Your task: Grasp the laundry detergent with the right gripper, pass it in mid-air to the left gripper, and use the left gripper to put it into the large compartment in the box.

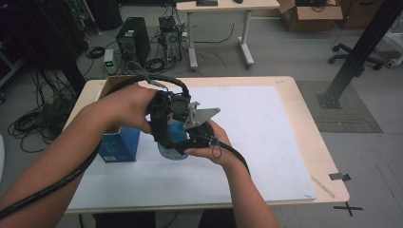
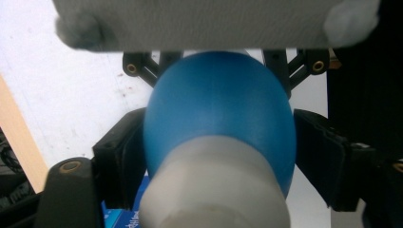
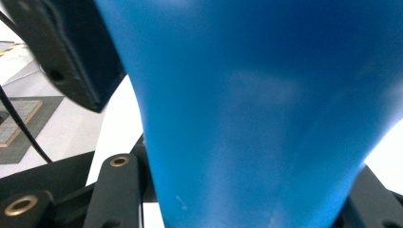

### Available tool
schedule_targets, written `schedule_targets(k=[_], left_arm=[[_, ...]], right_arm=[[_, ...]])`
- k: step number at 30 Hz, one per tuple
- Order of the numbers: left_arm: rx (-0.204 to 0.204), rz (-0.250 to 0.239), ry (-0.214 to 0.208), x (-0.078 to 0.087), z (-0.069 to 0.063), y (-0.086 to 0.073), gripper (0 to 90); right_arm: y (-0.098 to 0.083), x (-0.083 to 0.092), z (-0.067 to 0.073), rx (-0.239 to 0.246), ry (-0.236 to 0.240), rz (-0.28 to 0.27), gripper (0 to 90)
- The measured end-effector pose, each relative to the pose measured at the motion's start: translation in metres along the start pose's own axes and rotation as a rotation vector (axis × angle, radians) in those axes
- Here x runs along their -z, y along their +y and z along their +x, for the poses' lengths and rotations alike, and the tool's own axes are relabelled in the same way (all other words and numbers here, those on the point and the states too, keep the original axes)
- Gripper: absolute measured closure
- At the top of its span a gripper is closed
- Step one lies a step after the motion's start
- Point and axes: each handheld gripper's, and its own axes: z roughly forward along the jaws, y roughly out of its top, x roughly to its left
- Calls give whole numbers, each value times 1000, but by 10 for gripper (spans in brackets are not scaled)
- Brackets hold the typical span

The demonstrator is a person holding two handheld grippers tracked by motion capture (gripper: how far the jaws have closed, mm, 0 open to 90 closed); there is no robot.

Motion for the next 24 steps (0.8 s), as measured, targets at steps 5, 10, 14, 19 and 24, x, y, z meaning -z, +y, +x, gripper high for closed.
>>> schedule_targets(k=[5,10,14,19,24], left_arm=[[16,-4,3,0,1,-1,278],[16,1,-4,0,0,0,315],[26,10,-12,-2,3,0,330],[32,23,-6,-4,2,1,362],[23,22,-9,-2,2,1,369]], right_arm=[[0,0,0,0,-2,2,463],[1,-1,1,-3,1,0,463],[1,-1,1,-5,2,-3,463],[2,-1,2,-12,2,-3,463],[2,-1,3,-9,-1,-2,463]])
